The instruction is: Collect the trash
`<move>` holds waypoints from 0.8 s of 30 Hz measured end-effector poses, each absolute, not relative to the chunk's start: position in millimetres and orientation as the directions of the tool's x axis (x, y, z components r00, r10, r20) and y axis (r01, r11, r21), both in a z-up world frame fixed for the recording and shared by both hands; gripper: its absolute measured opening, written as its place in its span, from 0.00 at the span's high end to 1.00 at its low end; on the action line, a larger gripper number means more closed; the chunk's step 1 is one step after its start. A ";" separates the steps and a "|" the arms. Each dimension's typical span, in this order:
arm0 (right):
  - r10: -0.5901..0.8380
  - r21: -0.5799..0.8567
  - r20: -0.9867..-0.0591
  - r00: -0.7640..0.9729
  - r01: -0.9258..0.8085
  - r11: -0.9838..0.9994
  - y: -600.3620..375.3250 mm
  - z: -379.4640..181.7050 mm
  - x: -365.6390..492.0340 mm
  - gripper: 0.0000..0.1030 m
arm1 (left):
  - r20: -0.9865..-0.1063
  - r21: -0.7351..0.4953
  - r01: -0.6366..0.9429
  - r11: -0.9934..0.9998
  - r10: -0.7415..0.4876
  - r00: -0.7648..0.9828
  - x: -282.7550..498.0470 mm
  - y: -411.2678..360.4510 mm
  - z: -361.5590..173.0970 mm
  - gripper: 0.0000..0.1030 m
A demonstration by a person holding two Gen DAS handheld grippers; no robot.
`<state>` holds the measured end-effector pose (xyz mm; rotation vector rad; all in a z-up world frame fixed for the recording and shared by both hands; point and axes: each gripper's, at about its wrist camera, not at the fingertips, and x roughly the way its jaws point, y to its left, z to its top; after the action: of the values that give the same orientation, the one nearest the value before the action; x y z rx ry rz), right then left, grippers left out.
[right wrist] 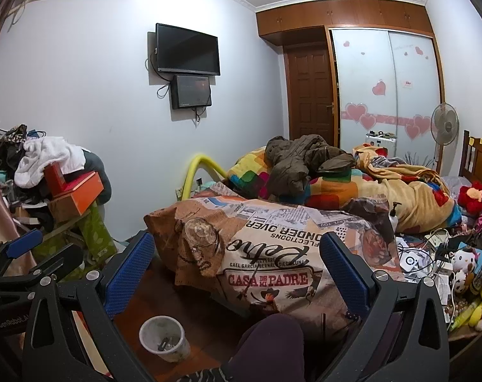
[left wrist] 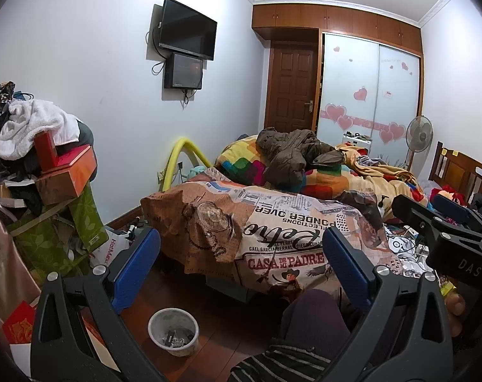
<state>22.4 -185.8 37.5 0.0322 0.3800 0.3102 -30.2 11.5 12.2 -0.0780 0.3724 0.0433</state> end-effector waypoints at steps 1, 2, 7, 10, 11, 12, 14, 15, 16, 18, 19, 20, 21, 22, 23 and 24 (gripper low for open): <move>0.305 0.088 -0.361 0.881 -0.293 0.952 -185.6 37.4 22.6 0.00 | -0.366 -0.068 -0.055 0.996 0.026 0.930 -30.0 11.9 12.0 0.01; 0.305 0.088 -0.363 0.881 -0.294 0.952 -185.2 37.4 22.8 0.00 | -0.366 -0.067 -0.055 0.996 0.027 0.930 -29.9 11.8 12.2 0.01; 0.310 0.089 -0.371 0.875 -0.299 0.950 -183.4 36.5 24.0 0.00 | -0.373 -0.068 -0.059 0.996 0.029 0.927 -31.0 11.2 7.3 0.01; 0.312 0.089 -0.375 0.873 -0.301 0.950 -182.6 36.6 24.4 0.00 | -0.378 -0.070 -0.060 0.996 0.029 0.925 -31.0 11.3 5.1 0.01; 0.311 0.089 -0.376 0.873 -0.300 0.950 -181.8 36.2 24.5 0.00 | -0.380 -0.071 -0.060 0.996 0.028 0.925 -31.8 11.1 4.2 0.01; 0.311 0.090 -0.377 0.872 -0.300 0.950 -181.8 35.8 24.5 0.00 | -0.382 -0.072 -0.059 0.996 0.027 0.924 -32.2 10.9 3.8 0.01; 0.311 0.090 -0.380 0.871 -0.300 0.950 -181.0 35.6 25.0 0.00 | -0.386 -0.074 -0.058 0.996 0.026 0.922 -29.9 10.1 5.4 0.01; 0.312 0.091 -0.381 0.870 -0.301 0.949 -180.9 35.7 25.2 0.00 | -0.386 -0.075 -0.057 0.996 0.024 0.922 -29.9 10.0 5.2 0.01; 0.313 0.090 -0.382 0.869 -0.302 0.949 -180.6 35.2 25.2 0.00 | -0.387 -0.076 -0.057 0.995 0.023 0.922 -30.2 9.8 5.1 0.01; 0.313 0.091 -0.385 0.868 -0.302 0.949 -180.1 34.7 25.0 0.00 | -0.388 -0.078 -0.056 0.995 0.022 0.921 -29.5 9.7 5.6 0.01; 0.314 0.091 -0.385 0.868 -0.303 0.949 -180.0 34.6 24.9 0.00 | -0.389 -0.081 -0.054 0.995 0.018 0.921 -29.0 9.9 5.9 0.01; 0.314 0.091 -0.386 0.867 -0.303 0.949 -179.2 34.7 24.7 0.00 | -0.394 -0.083 -0.044 0.996 0.008 0.919 -28.4 9.8 5.8 0.01; 0.314 0.091 -0.386 0.867 -0.303 0.949 -179.0 34.7 24.7 0.00 | -0.400 -0.084 -0.036 0.996 0.000 0.916 -28.6 9.2 5.1 0.01; 0.314 0.091 -0.386 0.867 -0.303 0.949 -179.0 34.8 24.6 0.00 | -0.402 -0.084 -0.038 0.996 0.002 0.916 -28.1 8.9 5.1 0.01; 0.314 0.091 -0.386 0.867 -0.303 0.949 -178.9 34.7 24.5 0.00 | -0.402 -0.082 -0.043 0.996 0.007 0.916 -27.9 8.8 5.0 0.01; 0.313 0.091 -0.386 0.868 -0.302 0.949 -178.7 34.7 24.5 0.00 | -0.402 -0.079 -0.048 0.996 0.012 0.916 -28.2 8.2 4.8 0.01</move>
<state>24.5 -178.7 34.7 0.0278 0.4084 0.3223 -28.2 8.2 4.8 -0.0883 0.4123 0.0309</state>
